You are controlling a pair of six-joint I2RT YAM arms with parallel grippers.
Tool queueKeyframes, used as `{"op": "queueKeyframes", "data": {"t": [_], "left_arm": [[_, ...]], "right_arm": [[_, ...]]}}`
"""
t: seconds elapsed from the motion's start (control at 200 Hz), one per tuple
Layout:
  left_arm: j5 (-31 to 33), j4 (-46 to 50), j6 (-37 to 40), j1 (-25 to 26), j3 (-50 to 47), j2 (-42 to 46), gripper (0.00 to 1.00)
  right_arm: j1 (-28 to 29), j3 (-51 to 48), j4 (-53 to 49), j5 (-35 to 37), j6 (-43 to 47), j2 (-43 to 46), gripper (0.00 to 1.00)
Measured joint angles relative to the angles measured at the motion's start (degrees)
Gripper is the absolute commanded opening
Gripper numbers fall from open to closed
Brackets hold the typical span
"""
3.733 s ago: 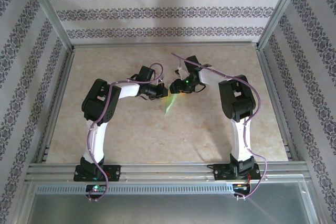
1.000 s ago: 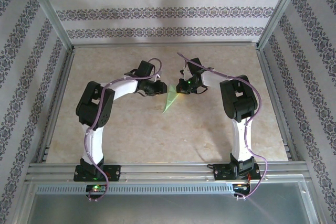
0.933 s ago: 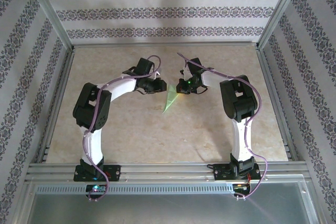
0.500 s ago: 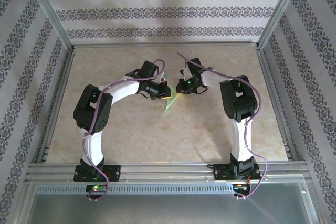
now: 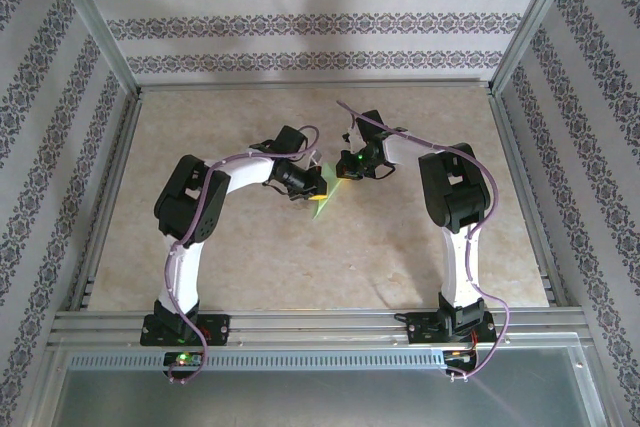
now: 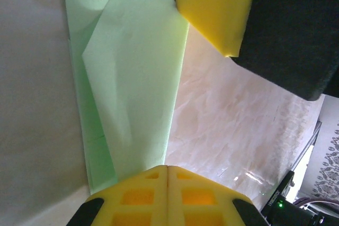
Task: Fold a paper plane with a square sheet of paper (fold left side to right side)
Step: Fold the wing for the fifth time at the center of the table.
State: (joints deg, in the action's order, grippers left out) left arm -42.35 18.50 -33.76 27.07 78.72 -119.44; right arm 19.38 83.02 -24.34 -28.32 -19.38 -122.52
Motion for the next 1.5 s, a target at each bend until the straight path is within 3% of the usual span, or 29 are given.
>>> {"op": "queueKeyframes", "data": {"t": [1.159, 1.499], "left_arm": [[4.9, 3.6, 5.9, 0.3, 2.5, -2.8, 0.0], [4.9, 3.6, 6.6, 0.3, 2.4, -2.8, 0.0]], "right_arm": [[-0.1, 2.2, -5.2, 1.7, 0.6, 1.1, 0.0], [3.5, -13.2, 7.7, 0.8, -7.9, 12.2, 0.0]]}}
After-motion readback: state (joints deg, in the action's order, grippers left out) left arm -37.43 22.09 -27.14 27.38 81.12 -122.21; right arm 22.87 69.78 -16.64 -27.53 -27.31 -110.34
